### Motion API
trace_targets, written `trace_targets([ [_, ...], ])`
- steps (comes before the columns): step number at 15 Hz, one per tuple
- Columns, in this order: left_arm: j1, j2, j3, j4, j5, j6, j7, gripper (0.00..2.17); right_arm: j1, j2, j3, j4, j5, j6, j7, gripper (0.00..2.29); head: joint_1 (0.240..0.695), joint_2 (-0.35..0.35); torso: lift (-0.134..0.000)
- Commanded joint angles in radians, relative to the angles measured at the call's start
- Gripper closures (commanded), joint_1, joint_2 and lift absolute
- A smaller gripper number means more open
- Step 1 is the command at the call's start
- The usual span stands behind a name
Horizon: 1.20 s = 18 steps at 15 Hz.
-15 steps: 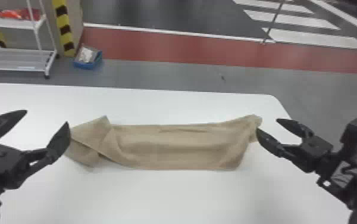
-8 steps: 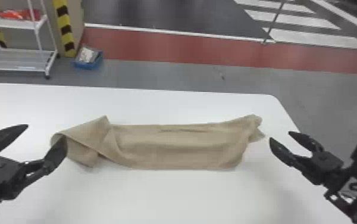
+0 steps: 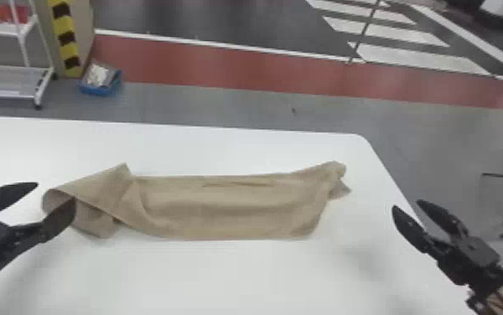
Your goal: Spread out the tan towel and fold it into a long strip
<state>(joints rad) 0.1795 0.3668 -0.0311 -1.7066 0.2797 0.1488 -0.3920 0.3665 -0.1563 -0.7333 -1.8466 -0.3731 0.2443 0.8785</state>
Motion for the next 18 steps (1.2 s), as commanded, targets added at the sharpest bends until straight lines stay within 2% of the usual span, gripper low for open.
trace_targets([
  [1,-0.017,0.003,-0.006,0.041,-0.025,0.001,-0.005,0.28,0.037,0.018,-0.018,-0.062,-0.017,0.007,0.005,0.22,0.695,-0.283,-0.124],
  [4,-0.032,0.003,-0.016,0.087,-0.042,-0.002,-0.004,0.34,0.081,0.044,-0.017,-0.148,-0.018,0.007,0.008,0.22,0.695,-0.269,-0.124],
  [8,-0.061,-0.002,-0.058,0.119,-0.086,-0.014,0.022,0.34,0.152,0.072,-0.031,-0.253,-0.064,0.001,0.023,0.22,0.695,-0.245,-0.124],
  [10,-0.08,-0.003,-0.059,0.133,-0.088,-0.011,0.027,0.34,0.175,0.092,-0.049,-0.295,-0.073,-0.006,0.036,0.22,0.695,-0.24,-0.124],
  [15,-0.144,0.001,-0.069,0.216,-0.082,-0.008,0.016,0.34,0.201,0.139,-0.083,-0.332,-0.075,-0.015,0.065,0.22,0.695,-0.227,-0.124],
  [18,-0.176,0.009,-0.07,0.259,-0.083,-0.002,0.009,0.52,0.218,0.144,-0.098,-0.345,-0.089,-0.018,0.068,0.22,0.695,-0.221,-0.124],
])
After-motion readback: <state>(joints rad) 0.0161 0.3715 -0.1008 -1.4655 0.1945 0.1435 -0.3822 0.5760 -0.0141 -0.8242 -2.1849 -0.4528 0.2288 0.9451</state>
